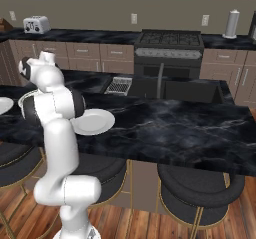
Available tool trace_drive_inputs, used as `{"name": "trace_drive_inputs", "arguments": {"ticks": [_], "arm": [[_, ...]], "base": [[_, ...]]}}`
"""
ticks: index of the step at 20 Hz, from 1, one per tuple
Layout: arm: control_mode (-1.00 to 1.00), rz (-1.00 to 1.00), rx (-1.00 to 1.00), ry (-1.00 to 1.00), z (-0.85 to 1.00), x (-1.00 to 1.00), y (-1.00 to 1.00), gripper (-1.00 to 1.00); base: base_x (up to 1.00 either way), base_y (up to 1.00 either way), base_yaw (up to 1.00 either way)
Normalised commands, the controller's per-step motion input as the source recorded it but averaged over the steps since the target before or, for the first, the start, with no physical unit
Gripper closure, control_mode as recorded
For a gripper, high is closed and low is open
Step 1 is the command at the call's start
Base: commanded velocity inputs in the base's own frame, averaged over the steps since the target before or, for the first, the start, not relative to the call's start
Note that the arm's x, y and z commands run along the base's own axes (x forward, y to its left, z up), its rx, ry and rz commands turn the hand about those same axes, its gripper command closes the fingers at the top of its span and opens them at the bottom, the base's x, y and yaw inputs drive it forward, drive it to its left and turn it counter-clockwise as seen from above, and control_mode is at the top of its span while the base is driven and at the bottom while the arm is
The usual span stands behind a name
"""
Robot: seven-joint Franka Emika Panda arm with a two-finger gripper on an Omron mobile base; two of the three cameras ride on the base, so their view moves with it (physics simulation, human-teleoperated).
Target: Pick the chicken drumstick and lemon wedge from their plates and place them in the bowl. Then put the bowl in the fridge.
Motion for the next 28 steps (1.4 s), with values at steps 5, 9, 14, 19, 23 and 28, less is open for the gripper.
{"name": "trace_drive_inputs", "arguments": {"ticks": [5,9,14,19,23,28], "arm": [[-1.0,0.0,0.0,-0.12,0.26,-0.34,-0.19,-1.0],[-1.0,0.0,0.0,-0.1,0.22,-0.42,-0.27,-1.0],[-1.0,0.0,0.0,-0.17,0.21,-0.51,-0.31,-1.0],[-1.0,0.01,0.0,-0.21,0.2,-0.51,-0.34,-1.0],[-1.0,0.1,0.0,-0.31,0.14,-0.53,-0.39,-1.0],[-1.0,0.14,0.11,-0.1,0.07,-0.47,-0.41,-1.0]], "base": [[0.0,0.0,0.0],[0.0,0.0,0.0],[0.0,0.0,0.0],[0.0,0.0,0.0],[0.0,0.0,0.0],[0.0,0.0,0.0]]}}
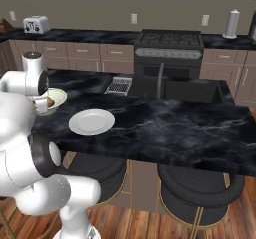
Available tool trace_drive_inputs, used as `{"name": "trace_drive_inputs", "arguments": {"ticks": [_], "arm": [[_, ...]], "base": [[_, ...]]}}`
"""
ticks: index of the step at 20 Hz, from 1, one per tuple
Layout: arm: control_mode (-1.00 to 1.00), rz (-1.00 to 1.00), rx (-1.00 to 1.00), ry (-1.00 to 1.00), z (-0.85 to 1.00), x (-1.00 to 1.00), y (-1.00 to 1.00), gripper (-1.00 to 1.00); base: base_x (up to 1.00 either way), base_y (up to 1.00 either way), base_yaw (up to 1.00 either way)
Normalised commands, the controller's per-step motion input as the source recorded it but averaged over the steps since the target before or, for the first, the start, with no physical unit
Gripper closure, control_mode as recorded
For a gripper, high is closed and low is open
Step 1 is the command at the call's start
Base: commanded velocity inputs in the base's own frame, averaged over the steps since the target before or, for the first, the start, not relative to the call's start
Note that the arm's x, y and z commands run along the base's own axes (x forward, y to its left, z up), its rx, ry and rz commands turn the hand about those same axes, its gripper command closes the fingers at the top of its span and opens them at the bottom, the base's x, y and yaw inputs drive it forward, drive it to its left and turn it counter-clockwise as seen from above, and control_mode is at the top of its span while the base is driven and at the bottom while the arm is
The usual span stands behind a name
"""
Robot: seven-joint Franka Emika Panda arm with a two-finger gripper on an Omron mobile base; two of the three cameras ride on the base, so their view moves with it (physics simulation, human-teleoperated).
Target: Pick the chicken drumstick and lemon wedge from their plates and place them in the bowl. Then put the bowl in the fridge.
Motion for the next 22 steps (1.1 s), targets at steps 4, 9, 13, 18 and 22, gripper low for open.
{"name": "trace_drive_inputs", "arguments": {"ticks": [4,9,13,18,22], "arm": [[-1.0,0.16,0.12,-0.01,0.15,-0.43,-0.36,-1.0],[-1.0,0.08,0.04,-0.02,0.02,-0.17,-0.23,-1.0],[-1.0,0.02,0.0,0.0,0.06,0.14,-0.14,-1.0],[-1.0,0.0,0.0,0.0,0.0,0.18,0.0,-1.0],[-1.0,0.0,0.0,0.0,-0.01,0.26,0.05,-1.0]], "base": [[0.0,0.0,0.0],[0.0,0.0,0.0],[0.0,0.0,0.0],[0.0,0.0,0.0],[0.0,0.0,0.0]]}}
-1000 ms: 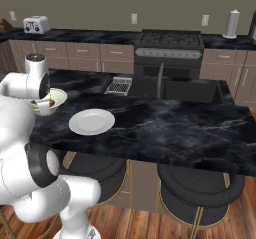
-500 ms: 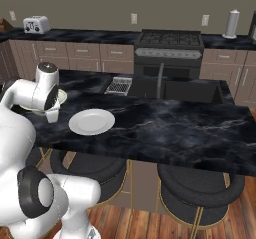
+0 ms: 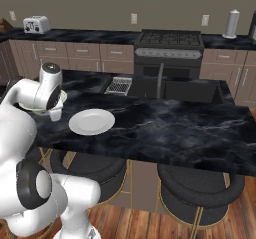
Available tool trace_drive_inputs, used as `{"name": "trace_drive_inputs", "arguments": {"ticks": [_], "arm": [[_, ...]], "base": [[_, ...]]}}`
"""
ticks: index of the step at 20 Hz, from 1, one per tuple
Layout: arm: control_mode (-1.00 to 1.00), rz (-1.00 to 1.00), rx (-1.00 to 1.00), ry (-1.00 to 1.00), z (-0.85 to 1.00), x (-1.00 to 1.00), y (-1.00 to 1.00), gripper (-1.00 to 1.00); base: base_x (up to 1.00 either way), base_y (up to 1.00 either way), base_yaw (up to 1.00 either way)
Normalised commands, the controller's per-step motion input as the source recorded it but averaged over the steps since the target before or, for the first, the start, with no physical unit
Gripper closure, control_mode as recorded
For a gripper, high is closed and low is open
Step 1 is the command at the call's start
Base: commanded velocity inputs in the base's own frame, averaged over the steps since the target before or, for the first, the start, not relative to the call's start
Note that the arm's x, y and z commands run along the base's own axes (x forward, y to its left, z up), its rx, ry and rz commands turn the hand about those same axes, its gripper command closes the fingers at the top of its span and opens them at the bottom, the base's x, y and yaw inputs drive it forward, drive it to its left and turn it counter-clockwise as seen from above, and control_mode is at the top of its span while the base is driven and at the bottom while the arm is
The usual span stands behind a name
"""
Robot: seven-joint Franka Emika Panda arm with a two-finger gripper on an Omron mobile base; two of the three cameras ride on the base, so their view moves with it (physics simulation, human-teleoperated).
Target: Pick the chicken drumstick and lemon wedge from their plates and place them in the bowl. Then put the bowl in the fridge.
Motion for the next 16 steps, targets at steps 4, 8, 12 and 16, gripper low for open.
{"name": "trace_drive_inputs", "arguments": {"ticks": [4,8,12,16], "arm": [[-1.0,0.0,0.0,0.0,-0.05,0.25,0.1,-1.0],[-1.0,0.01,0.0,0.0,-0.13,0.23,0.17,-1.0],[-1.0,0.05,0.0,0.0,-0.12,0.23,0.22,-1.0],[-1.0,0.05,0.0,0.01,-0.14,0.19,0.16,-1.0]], "base": [[0.0,0.0,0.0],[0.0,0.0,0.0],[0.0,0.0,0.0],[0.0,0.0,0.0]]}}
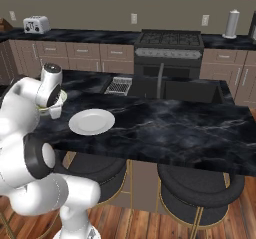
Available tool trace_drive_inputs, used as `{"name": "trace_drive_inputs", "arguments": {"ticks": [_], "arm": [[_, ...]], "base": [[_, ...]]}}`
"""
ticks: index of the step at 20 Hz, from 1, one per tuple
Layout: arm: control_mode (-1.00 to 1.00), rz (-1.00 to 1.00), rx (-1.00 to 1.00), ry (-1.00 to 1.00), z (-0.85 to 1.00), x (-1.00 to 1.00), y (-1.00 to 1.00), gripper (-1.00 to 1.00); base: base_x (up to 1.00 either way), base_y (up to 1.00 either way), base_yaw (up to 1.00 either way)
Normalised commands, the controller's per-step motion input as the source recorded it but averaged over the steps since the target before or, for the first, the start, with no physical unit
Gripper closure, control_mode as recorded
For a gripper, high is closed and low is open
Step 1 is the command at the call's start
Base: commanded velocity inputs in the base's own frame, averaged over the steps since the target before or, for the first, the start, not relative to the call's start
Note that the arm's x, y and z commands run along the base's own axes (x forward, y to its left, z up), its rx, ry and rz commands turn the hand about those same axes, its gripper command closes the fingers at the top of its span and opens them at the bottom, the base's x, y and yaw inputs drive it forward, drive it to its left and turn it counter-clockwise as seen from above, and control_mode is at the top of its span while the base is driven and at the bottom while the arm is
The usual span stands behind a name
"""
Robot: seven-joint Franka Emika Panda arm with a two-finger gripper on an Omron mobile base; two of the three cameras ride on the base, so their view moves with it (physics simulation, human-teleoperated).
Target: Pick the chicken drumstick and lemon wedge from their plates and place them in the bowl. Then put the bowl in the fridge.
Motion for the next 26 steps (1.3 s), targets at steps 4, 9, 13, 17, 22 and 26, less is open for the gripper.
{"name": "trace_drive_inputs", "arguments": {"ticks": [4,9,13,17,22,26], "arm": [[-1.0,0.04,0.0,0.04,-0.18,0.14,0.1,-1.0],[-1.0,0.03,0.0,0.06,-0.23,0.02,0.03,-1.0],[-1.0,0.03,0.02,0.0,-0.03,0.21,0.05,-1.0],[-1.0,0.02,0.02,0.0,-0.01,0.26,0.08,-1.0],[-1.0,0.0,0.0,0.0,-0.14,0.15,0.08,-1.0],[-1.0,0.0,0.0,0.01,-0.21,0.1,0.08,-1.0]], "base": [[0.0,0.0,0.0],[0.0,0.0,0.0],[0.0,0.0,0.0],[0.0,0.0,0.0],[0.0,0.0,0.0],[0.0,0.0,0.0]]}}
